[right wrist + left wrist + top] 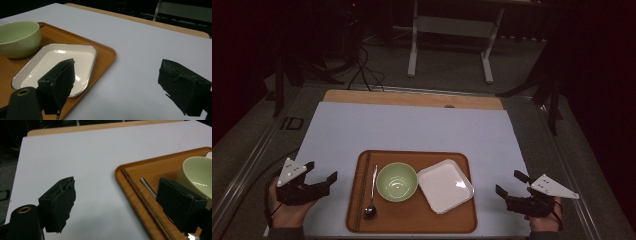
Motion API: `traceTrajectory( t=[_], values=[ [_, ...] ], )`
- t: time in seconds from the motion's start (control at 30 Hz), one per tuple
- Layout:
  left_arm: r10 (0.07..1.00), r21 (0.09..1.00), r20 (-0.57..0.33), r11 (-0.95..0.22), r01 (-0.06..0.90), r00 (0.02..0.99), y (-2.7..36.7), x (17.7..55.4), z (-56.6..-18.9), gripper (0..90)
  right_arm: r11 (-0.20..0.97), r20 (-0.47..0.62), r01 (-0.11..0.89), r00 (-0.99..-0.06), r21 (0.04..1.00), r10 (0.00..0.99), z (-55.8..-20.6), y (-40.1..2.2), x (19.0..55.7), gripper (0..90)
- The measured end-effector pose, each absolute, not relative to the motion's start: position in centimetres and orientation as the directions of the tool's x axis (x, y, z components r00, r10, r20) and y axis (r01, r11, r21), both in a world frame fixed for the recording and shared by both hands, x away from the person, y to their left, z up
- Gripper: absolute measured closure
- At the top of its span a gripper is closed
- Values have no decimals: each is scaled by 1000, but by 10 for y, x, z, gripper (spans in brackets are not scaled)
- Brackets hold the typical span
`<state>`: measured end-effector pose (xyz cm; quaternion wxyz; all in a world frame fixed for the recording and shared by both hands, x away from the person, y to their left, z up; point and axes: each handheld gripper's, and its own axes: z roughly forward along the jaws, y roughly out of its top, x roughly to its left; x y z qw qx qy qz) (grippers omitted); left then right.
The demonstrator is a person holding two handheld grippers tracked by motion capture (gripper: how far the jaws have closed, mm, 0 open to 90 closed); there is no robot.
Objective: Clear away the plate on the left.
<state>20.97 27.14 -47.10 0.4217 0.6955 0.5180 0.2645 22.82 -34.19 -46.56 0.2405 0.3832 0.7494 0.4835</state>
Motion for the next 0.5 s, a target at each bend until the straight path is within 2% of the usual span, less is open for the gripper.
traceTrajectory(
  t=[0.3, 0.5],
  values=[
    [963, 846, -19, -128, 518, 270, 281, 194, -481, 169, 226, 15, 342, -579, 912, 815, -466, -346, 227, 137],
    [971, 857, -31, -95, 507, 235, 287, 192, -480, 169, 226, 12, 344, -571, 911, 821, -466, -348, 227, 137]
  ],
)
